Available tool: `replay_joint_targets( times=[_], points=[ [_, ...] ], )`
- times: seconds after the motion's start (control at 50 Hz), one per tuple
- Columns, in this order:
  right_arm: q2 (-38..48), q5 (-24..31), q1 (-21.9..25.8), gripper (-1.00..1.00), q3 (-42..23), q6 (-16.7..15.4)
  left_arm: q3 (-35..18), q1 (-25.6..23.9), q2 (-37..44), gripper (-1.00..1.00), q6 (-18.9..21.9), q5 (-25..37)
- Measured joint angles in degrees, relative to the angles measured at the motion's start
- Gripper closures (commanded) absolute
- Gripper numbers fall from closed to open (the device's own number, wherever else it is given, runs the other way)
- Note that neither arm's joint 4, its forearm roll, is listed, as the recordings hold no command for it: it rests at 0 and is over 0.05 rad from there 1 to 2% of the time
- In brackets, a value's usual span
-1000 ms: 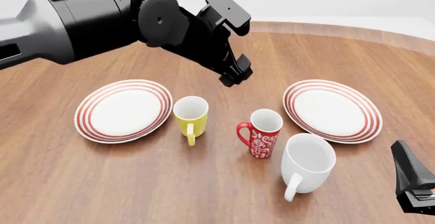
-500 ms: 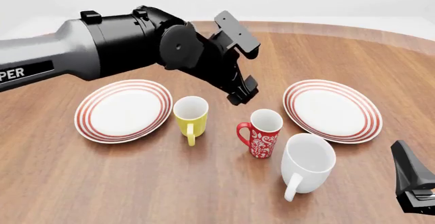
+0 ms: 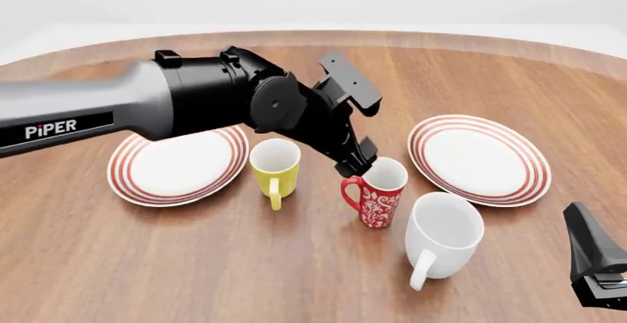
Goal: Put the red mug on the left plate.
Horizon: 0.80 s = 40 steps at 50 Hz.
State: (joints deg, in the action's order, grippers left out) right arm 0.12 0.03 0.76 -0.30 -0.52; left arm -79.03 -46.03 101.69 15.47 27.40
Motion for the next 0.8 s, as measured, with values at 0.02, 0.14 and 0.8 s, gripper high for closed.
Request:
replay_joint_targets(
  times=[0.02, 0.14, 0.8],
  points=[
    [0.00, 0.00, 0.00, -1.00, 0.00, 0.00, 0.22, -0.07, 0.07, -1.00, -0.11, -0.23],
    [0.00, 0.00, 0.00, -1.00, 0.00, 0.00, 1.56, -0.60, 0.45, -1.00, -0.91, -1.64],
    [0.00, 0.00, 0.00, -1.00, 0.00, 0.00, 7.53, -0.59, 2.08, -1.00, -3.97, -8.43]
  ],
)
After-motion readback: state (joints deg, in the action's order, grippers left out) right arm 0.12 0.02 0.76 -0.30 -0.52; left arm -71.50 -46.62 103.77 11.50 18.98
